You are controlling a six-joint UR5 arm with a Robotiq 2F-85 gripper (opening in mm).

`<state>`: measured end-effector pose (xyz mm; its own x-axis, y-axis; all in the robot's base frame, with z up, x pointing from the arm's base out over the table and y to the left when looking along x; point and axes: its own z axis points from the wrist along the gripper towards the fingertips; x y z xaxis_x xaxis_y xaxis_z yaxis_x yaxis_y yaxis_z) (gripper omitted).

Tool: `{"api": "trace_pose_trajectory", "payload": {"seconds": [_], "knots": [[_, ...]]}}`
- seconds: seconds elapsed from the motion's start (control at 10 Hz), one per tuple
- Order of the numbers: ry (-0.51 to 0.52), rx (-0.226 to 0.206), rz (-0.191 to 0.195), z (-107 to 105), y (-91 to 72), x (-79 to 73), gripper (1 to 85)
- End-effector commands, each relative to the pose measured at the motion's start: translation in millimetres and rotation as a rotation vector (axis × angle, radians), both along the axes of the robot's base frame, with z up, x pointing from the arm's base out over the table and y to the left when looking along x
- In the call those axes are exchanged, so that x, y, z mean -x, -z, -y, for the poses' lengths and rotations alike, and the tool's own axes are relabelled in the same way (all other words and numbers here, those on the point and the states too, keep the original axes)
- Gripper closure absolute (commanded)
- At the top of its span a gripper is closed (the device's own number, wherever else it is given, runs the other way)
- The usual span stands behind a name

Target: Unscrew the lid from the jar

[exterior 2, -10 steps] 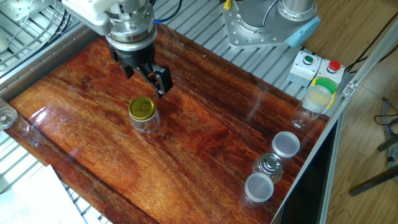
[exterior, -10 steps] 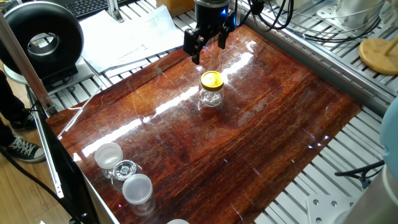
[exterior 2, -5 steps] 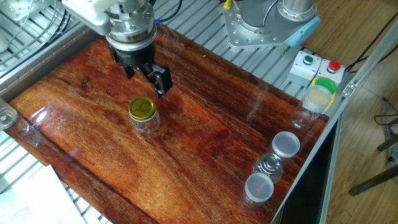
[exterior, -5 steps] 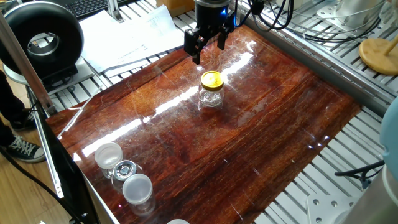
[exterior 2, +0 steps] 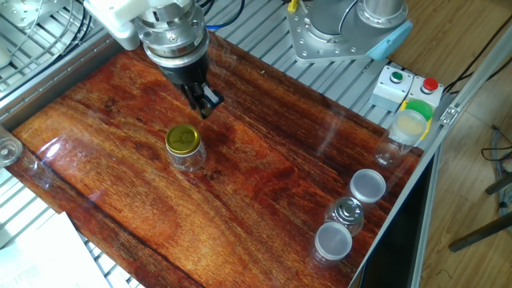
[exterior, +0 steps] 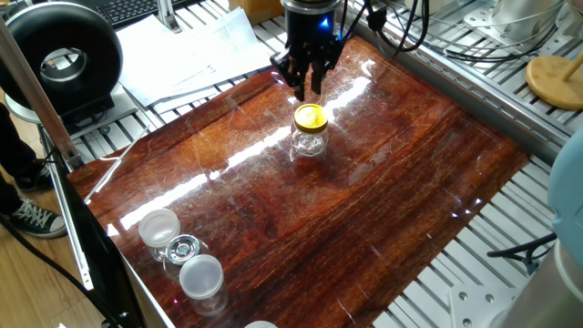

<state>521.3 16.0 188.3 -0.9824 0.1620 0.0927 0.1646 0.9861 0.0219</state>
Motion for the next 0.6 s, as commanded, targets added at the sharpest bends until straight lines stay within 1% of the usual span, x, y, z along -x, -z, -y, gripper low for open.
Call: {"api": "trace_pose_trajectory", "payload": {"seconds": [0.0, 0.3, 0.5], "knots": [[0.033, -0.013, -0.010, -5.0, -0.4, 2.5, 84.7], [0.032, -0.012, -0.006, -4.5, 0.1, 1.3, 84.7], [0.033, -0.003, 0.001, -2.1, 0.6, -0.3, 84.7]]}}
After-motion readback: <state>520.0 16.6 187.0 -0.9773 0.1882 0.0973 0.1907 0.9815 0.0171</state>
